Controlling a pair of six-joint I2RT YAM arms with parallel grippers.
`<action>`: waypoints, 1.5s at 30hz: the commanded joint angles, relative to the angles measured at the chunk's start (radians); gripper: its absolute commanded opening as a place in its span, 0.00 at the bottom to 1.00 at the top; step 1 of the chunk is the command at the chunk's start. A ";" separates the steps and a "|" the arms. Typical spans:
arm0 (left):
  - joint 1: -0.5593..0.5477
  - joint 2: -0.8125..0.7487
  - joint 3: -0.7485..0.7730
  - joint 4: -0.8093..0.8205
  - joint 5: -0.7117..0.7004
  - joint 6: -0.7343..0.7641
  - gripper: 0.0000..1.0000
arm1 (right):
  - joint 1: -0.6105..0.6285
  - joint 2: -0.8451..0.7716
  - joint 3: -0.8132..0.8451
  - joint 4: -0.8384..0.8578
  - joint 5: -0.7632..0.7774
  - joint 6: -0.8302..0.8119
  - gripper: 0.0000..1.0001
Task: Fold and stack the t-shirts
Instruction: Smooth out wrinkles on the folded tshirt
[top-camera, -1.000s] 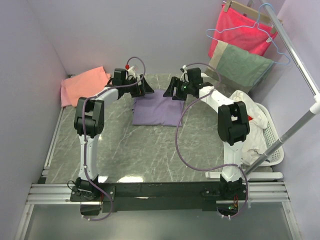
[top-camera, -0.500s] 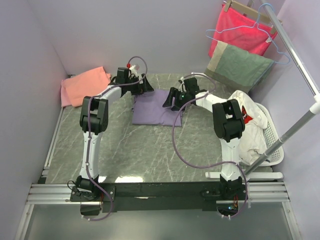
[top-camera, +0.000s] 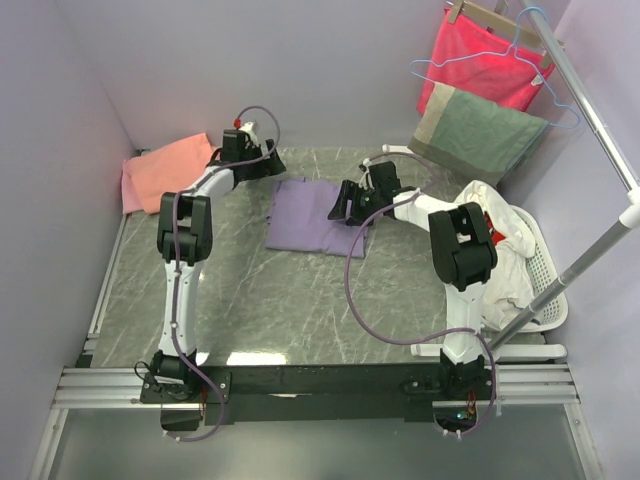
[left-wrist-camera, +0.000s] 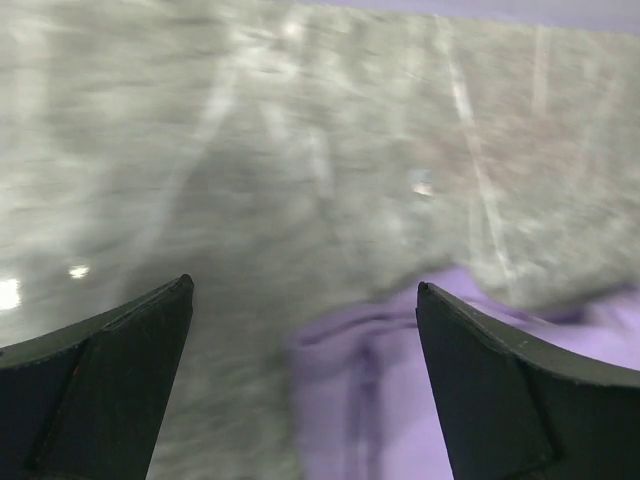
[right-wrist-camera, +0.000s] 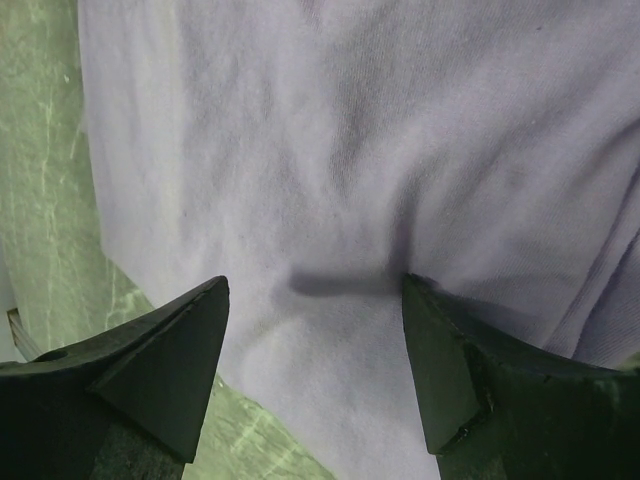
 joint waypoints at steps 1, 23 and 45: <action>0.007 -0.120 -0.066 0.039 -0.097 0.032 0.99 | 0.001 -0.045 -0.049 -0.058 0.039 -0.045 0.77; -0.068 -0.410 -0.491 0.029 -0.080 -0.088 1.00 | -0.031 -0.242 -0.002 -0.118 0.215 -0.085 0.81; -0.118 -0.484 -0.844 0.179 -0.027 -0.166 0.99 | -0.103 -0.111 -0.073 -0.118 0.149 -0.016 0.82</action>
